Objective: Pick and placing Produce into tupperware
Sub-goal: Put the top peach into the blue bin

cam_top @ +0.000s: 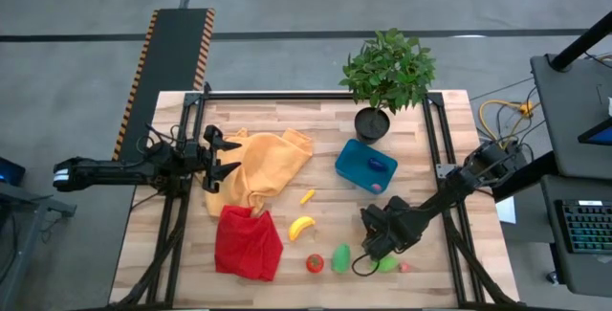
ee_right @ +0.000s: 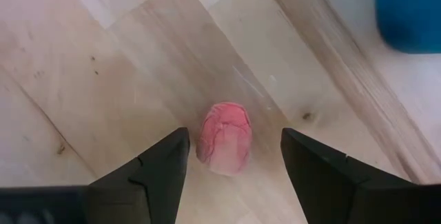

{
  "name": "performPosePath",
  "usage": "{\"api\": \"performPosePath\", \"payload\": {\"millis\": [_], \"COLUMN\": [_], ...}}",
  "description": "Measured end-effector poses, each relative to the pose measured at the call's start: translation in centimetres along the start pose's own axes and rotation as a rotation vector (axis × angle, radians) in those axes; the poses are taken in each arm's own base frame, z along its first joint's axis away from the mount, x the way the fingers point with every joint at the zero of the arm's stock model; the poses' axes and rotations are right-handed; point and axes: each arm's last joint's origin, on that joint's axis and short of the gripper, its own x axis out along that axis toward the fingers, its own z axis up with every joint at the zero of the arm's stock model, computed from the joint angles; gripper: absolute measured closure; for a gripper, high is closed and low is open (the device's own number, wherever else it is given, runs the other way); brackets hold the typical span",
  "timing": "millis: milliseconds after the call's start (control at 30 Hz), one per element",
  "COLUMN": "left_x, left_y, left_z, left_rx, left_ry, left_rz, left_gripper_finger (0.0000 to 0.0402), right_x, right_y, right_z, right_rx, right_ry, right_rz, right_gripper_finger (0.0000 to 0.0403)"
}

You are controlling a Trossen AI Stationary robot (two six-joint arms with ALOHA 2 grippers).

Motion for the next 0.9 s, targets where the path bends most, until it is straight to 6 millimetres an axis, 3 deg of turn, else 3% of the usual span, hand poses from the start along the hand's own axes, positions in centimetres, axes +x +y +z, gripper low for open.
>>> {"api": "performPosePath", "payload": {"millis": [300, 700, 900], "left_x": [0.01, 0.02, 0.03], "left_y": [0.00, 0.00, 0.00], "left_z": [-0.03, -0.03, -0.06], "left_rx": [0.000, 0.000, 0.000], "left_ry": [0.002, 0.003, 0.005], "left_rz": [0.000, 0.000, 0.000], "left_gripper_finger": [0.0167, 0.0167, 0.0167], "right_x": [0.10, 0.13, -0.08], "right_y": [0.05, 0.04, -0.18], "right_z": [-0.03, -0.08, -0.06], "right_rx": [0.001, -0.026, -0.036], "right_ry": [0.002, 0.014, 0.009], "right_rz": [0.008, 0.011, 0.007], "right_gripper_finger": [0.0191, 0.0330, 0.0353]}}
